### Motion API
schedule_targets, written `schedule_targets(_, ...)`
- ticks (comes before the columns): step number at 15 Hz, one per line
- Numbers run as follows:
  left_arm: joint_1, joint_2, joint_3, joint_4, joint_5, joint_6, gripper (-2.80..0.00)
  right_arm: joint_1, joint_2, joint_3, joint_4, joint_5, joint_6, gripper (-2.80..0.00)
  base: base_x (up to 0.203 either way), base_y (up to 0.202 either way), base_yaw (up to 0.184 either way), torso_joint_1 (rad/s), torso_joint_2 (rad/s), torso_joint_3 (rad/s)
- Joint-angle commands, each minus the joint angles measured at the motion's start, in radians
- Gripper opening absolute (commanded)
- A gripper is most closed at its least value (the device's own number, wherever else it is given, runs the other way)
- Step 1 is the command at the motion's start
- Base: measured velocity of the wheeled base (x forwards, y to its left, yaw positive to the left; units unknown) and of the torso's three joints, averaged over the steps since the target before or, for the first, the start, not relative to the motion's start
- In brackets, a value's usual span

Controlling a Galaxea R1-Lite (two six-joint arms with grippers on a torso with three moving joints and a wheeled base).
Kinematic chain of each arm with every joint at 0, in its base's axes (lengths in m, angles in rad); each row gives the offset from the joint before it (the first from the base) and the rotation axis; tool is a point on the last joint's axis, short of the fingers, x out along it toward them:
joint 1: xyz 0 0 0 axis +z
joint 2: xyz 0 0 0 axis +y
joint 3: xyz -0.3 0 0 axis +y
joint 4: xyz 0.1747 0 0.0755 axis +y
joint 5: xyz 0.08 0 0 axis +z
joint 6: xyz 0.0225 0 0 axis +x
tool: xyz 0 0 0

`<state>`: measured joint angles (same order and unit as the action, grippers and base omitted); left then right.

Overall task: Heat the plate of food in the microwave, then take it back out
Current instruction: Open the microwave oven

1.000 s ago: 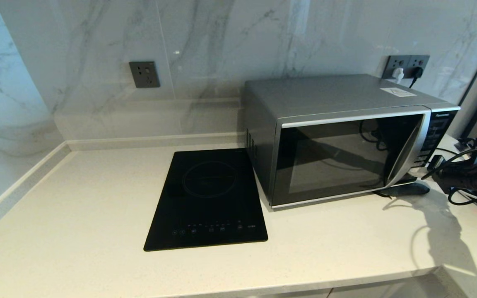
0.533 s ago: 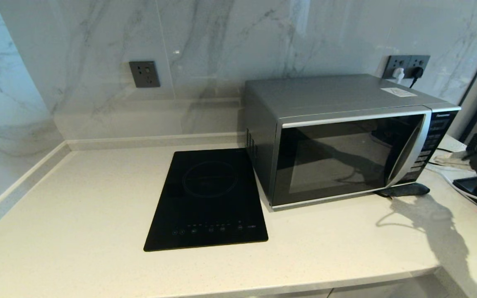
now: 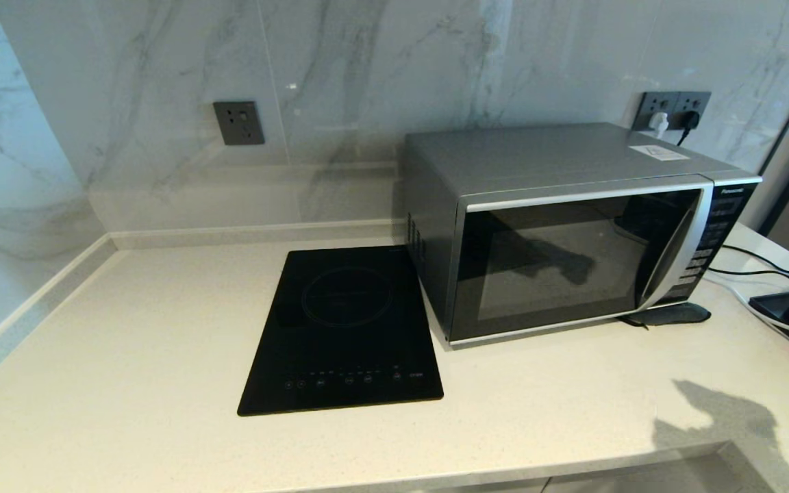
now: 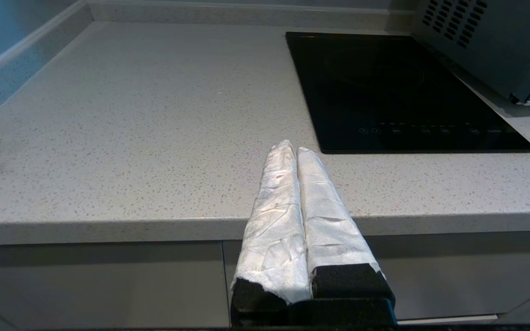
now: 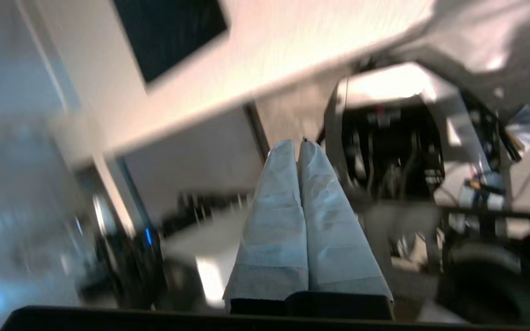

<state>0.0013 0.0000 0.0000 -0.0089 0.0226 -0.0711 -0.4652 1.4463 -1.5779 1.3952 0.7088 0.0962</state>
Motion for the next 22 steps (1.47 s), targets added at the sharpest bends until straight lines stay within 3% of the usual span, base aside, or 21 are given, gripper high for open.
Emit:
schedule_targets(1, 0.000, 0.002, 0.000, 0.000, 0.000, -0.001, -2.80, -0.047, -0.152, 0.039, 0.135, 0.093, -0.246, -2.80, 0.000, 0.000, 0.000, 0.000, 0.00, 0.000)
schedule_targets(3, 0.000, 0.002, 0.000, 0.000, 0.000, -0.001, -2.80, -0.027, -0.212, 0.077, 0.135, 0.161, -0.305, -2.80, 0.000, 0.000, 0.000, 0.000, 0.00, 0.000)
schedule_targets(5, 0.000, 0.002, 0.000, 0.000, 0.000, -0.001, -2.80, 0.075, -0.249, 0.099, 0.135, 0.180, -0.334, -2.80, 0.000, 0.000, 0.000, 0.000, 0.00, 0.000)
schedule_targets(7, 0.000, 0.002, 0.000, 0.000, 0.000, -0.001, -2.80, 0.114, -0.319, 0.164, 0.135, 0.176, -0.344, -2.80, 0.000, 0.000, 0.000, 0.000, 0.00, 0.000)
schedule_targets(9, 0.000, 0.002, 0.000, 0.000, 0.000, -0.001, -2.80, 0.123, -0.419, 0.218, 0.135, 0.142, -0.364, -2.80, 0.000, 0.000, 0.000, 0.000, 0.00, 0.000)
schedule_targets(11, 0.000, 0.002, 0.000, 0.000, 0.000, -0.001, -2.80, 0.132, -0.565, 0.273, 0.135, 0.042, -0.418, -2.80, 0.000, 0.000, 0.000, 0.000, 0.00, 0.000)
schedule_targets(13, 0.000, 0.002, 0.000, 0.000, 0.000, -0.001, -2.80, 0.195, -0.704, 0.346, 0.135, -0.036, -0.433, -2.80, 0.000, 0.000, 0.000, 0.000, 0.00, 0.000)
schedule_targets(18, 0.000, 0.002, 0.000, 0.000, 0.000, -0.001, -2.80, 0.400, -0.987, 0.462, 0.135, -0.071, -0.232, -2.80, 0.000, 0.000, 0.000, 0.000, 0.00, 0.000)
schedule_targets(20, 0.000, 0.002, 0.000, 0.000, 0.000, -0.001, -2.80, 0.505, -1.021, 0.467, 0.135, -0.070, -0.079, -2.80, 0.000, 0.000, 0.000, 0.000, 0.00, 0.000)
schedule_targets(22, 0.000, 0.002, 0.000, 0.000, 0.000, -0.001, -2.80, 0.497, -1.105, 0.475, 0.135, -0.053, -0.022, -2.80, 0.000, 0.000, 0.000, 0.000, 0.00, 0.000)
